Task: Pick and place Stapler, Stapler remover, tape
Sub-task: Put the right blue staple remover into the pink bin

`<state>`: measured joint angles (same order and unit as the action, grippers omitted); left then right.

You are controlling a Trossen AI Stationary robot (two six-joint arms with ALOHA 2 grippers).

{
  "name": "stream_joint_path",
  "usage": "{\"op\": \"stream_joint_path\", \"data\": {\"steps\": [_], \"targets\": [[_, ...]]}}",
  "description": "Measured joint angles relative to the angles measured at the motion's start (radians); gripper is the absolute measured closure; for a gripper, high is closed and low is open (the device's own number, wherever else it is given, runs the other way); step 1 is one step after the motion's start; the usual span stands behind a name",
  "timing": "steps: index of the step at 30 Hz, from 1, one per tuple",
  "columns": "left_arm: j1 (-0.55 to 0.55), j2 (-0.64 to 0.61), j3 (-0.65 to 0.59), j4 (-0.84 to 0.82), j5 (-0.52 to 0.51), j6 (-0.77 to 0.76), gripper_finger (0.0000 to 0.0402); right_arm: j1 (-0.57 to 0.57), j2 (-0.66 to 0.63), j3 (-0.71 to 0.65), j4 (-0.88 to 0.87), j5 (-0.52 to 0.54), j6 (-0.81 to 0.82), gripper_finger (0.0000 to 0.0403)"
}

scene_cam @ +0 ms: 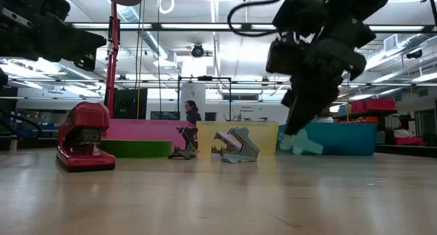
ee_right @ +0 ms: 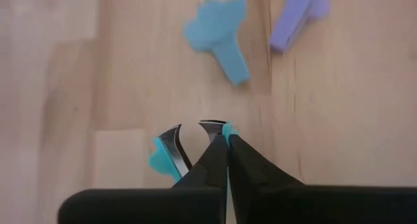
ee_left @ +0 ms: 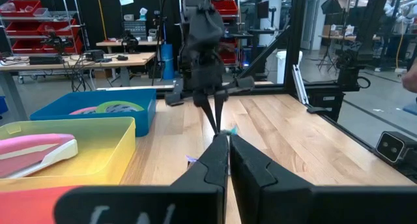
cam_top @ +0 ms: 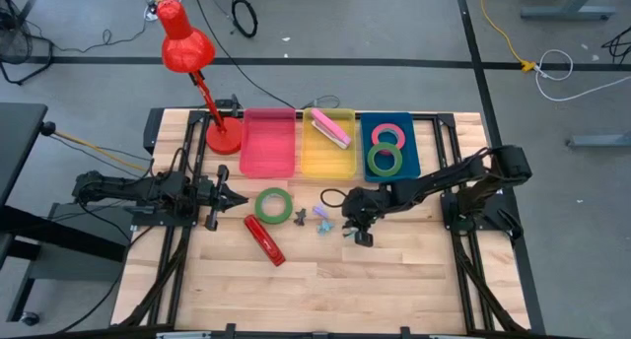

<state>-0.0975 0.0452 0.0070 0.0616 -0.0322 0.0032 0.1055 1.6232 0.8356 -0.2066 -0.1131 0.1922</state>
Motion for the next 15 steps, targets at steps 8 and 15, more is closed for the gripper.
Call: {"op": "stream_joint_path", "data": {"steps": [8, 15], "targets": [[0.0, 0.0, 0.0, 0.0, 0.0, 0.0, 0.0381, -0.013, -0.163, 0.0, 0.01, 0.03, -0.079, 0.0401], [0.0, 0.0, 0.0, 0.0, 0.0, 0.0, 0.0381, -0.04, -0.33, 0.0, 0.046, 0.11, -0.179, 0.0401]]}}
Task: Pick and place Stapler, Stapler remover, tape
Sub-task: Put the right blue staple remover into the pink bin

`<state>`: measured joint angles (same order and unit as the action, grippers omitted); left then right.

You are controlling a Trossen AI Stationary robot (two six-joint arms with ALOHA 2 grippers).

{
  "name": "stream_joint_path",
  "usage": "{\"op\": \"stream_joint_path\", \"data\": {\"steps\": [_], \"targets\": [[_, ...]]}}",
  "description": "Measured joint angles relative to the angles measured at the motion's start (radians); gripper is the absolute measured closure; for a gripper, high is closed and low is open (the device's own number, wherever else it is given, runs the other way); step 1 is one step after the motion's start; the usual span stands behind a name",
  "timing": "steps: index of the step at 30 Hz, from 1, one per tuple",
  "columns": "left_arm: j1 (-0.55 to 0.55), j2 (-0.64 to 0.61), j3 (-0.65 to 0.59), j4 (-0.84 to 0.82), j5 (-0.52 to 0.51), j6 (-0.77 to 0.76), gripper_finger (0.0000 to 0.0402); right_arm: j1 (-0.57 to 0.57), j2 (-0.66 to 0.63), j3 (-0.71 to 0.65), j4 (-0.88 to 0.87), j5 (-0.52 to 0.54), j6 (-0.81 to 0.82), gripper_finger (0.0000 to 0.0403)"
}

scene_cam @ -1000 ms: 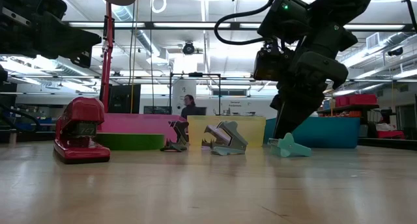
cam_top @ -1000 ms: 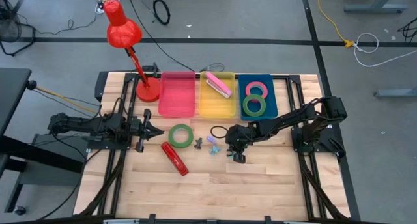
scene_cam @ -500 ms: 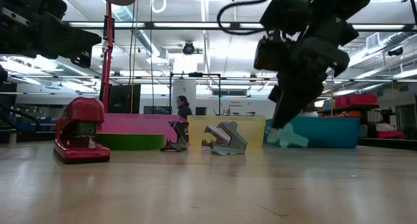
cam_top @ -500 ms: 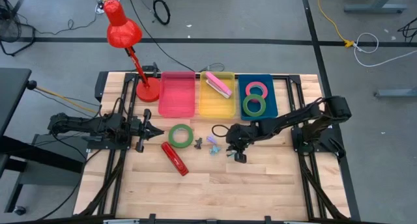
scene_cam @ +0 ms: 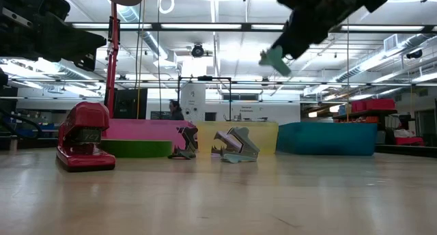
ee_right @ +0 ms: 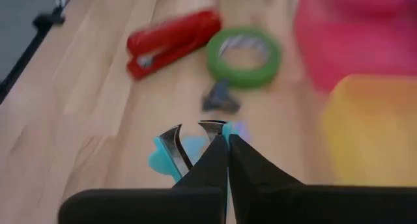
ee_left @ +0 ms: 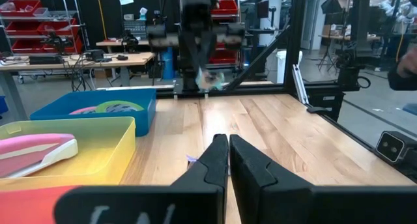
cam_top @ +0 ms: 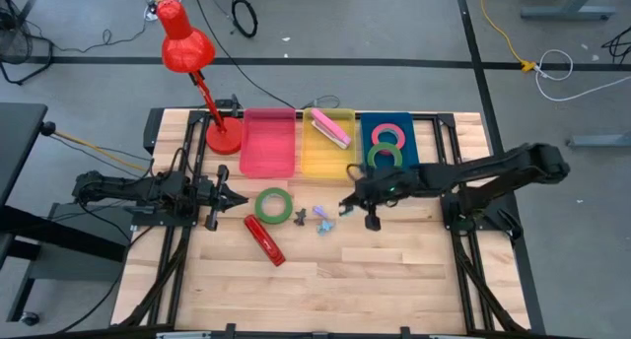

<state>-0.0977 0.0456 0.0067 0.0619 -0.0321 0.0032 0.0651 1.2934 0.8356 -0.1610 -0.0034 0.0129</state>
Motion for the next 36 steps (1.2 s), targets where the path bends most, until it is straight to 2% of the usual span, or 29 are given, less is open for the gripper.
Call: {"op": "stream_joint_path", "data": {"steps": [9, 28, 33, 36], "targets": [[0.0, 0.0, 0.0, 0.0, 0.0, 0.0, 0.0381, -0.049, -0.114, 0.0, -0.005, 0.017, -0.077, 0.0401], [0.0, 0.0, 0.0, 0.004, 0.0, 0.0, 0.0381, -0.073, -0.124, 0.0, -0.03, 0.013, -0.056, 0.0401], [0.0, 0.0, 0.0, 0.079, 0.0, 0.0, 0.0381, -0.073, -0.124, 0.0, 0.001, 0.011, -0.059, 0.0401], [0.0, 0.0, 0.0, 0.145, 0.003, 0.0, 0.0381, -0.073, -0.13, 0.0, 0.036, -0.025, -0.094, 0.0401]]}}
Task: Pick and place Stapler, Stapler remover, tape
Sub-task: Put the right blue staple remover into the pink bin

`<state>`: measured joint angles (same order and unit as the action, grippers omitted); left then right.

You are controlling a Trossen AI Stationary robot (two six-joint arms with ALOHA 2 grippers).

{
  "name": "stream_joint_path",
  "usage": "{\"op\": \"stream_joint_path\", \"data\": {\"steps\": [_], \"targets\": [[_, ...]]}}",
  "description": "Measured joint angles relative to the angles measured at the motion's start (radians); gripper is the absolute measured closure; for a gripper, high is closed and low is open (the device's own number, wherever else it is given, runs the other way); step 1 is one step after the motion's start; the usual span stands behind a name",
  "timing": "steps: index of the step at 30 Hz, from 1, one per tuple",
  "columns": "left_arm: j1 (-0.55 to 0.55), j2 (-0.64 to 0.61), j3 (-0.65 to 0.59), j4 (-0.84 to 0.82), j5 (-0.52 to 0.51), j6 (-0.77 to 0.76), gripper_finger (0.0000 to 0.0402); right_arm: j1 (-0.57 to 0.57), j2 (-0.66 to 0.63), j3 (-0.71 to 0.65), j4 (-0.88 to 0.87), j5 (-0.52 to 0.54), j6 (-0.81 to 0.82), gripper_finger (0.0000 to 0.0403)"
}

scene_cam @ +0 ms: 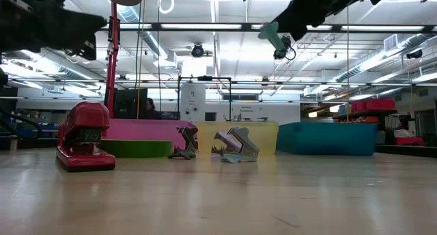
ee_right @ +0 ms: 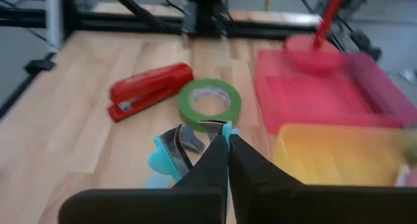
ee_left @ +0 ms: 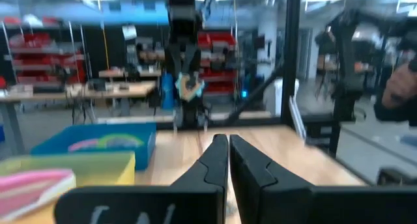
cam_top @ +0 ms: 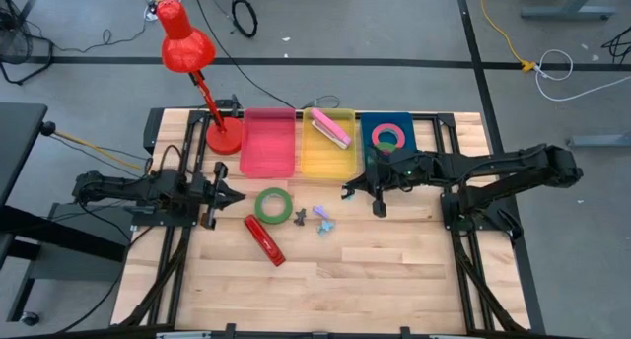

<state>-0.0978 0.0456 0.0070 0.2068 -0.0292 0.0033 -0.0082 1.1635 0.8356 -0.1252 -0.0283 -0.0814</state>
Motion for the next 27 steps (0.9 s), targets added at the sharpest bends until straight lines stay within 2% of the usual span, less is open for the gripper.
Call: {"op": "stream_joint_path", "data": {"steps": [4, 8, 17, 21, 24, 27], "targets": [[0.0, 0.0, 0.0, 0.037, 0.0, 0.0, 0.0381, 0.0, -0.026, 0.0, 0.073, -0.061, -0.009, 0.0401], [0.0, 0.0, 0.0, 0.039, -0.01, 0.007, 0.0381, -0.005, -0.063, 0.0, 0.132, -0.078, -0.014, 0.0401], [0.001, 0.0, 0.0, 0.148, -0.204, 0.005, 0.0381, -0.079, -0.144, 0.0, 0.145, -0.146, -0.007, 0.0401], [0.001, 0.0, 0.01, 0.14, -0.234, 0.01, 0.038, -0.1, -0.162, 0.0, 0.13, -0.148, -0.006, 0.0401], [0.001, 0.0, 0.03, 0.147, -0.234, 0.025, 0.037, -0.108, -0.164, 0.0, 0.127, -0.148, -0.006, 0.0401], [0.001, 0.014, 0.051, 0.147, -0.246, 0.035, 0.0344, -0.108, -0.164, 0.0, 0.128, -0.149, -0.006, 0.0401]]}}
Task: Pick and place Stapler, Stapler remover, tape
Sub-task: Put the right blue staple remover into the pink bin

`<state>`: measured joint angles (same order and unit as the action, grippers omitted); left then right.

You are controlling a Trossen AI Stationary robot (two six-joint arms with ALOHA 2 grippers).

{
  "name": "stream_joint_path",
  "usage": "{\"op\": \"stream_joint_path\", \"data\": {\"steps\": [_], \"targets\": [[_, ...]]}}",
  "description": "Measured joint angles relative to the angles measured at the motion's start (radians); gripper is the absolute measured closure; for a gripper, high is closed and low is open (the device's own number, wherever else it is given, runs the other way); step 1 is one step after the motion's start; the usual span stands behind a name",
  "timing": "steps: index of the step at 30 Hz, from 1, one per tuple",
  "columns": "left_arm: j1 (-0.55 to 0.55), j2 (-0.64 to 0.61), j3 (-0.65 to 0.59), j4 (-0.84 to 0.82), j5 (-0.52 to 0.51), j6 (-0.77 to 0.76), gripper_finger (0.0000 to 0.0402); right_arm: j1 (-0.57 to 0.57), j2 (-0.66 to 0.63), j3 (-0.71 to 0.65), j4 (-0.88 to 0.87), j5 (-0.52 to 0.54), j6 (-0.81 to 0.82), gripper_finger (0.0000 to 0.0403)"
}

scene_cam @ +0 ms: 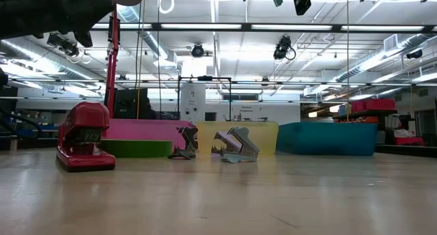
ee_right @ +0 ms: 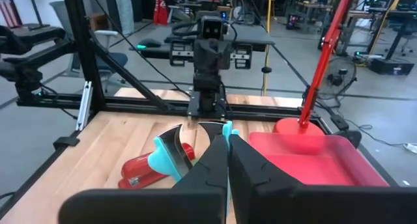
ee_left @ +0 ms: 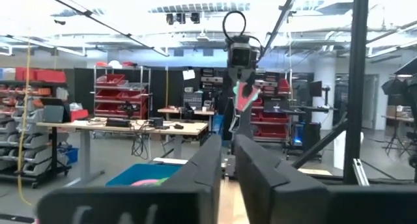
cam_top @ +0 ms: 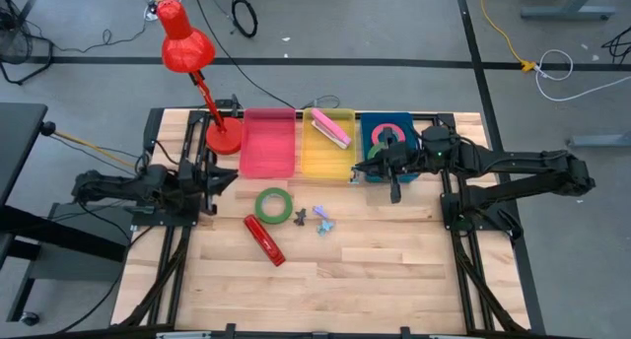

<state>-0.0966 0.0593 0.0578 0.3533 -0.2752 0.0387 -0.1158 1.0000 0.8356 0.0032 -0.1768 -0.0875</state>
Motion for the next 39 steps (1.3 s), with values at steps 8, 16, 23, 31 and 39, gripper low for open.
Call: {"op": "stream_joint_path", "data": {"steps": [8, 16, 23, 31, 39], "targets": [[0.042, 0.136, 0.055, 0.035, -0.043, -0.032, 0.023, 0.0, 0.0, 0.0, 0.0, 0.0, 0.001, 0.0401], [0.102, 0.349, 0.153, 0.057, -0.032, -0.033, 0.0135, 0.0, 0.0, 0.0, -0.007, 0.0, 0.0, 0.0401], [0.154, 0.543, 0.253, 0.143, 0.11, -0.018, 0.012, 0.0, 0.0, 0.0, -0.021, 0.0, 0.0, 0.0401], [0.195, 0.752, 0.376, 0.188, 0.202, 0.08, 0.012, 0.0, 0.0, 0.0, -0.026, -0.074, -0.004, 0.0401], [0.201, 0.93, 0.484, 0.21, 0.251, 0.123, 0.012, 0.001, 0.0, 0.0, -0.03, -0.079, -0.024, 0.0401]]}}
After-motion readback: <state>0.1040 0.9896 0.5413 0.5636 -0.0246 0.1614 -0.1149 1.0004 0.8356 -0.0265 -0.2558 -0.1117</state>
